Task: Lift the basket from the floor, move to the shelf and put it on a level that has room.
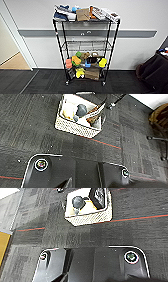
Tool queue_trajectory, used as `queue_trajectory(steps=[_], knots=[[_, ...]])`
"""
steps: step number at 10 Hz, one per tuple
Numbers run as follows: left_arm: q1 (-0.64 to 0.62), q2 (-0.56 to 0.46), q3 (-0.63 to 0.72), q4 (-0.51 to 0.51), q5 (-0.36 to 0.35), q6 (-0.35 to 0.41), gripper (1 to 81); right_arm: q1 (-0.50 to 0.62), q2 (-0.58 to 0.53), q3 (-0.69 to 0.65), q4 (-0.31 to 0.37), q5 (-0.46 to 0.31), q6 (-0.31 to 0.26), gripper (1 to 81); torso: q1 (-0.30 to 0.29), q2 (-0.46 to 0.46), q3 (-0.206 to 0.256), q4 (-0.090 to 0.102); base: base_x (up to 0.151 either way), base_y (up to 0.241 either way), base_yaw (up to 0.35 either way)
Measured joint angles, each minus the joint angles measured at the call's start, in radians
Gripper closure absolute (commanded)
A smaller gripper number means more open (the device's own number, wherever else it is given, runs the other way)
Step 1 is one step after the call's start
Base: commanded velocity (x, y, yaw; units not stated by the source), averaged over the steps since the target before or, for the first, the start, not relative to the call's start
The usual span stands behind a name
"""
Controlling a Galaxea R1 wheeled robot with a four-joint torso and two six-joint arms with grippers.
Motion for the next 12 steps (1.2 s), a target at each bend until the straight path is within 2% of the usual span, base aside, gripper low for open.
queue_trajectory(steps=[9, 12], knots=[[0.014, 0.012, -0.002, 0.000, -0.001, 0.000, 1.0, -0.011, 0.008, -0.005, 0.000, 0.000, 0.000, 1.0, 0.000, 0.000, 0.000, 0.000, 0.152, 0.000, 0.000], [0.011, 0.009, -0.004, 0.000, -0.002, 0.000, 1.0, -0.008, 0.008, -0.010, 0.000, 0.000, 0.000, 1.0, 0.001, 0.000, 0.000, 0.000, 0.106, 0.000, 0.000]])
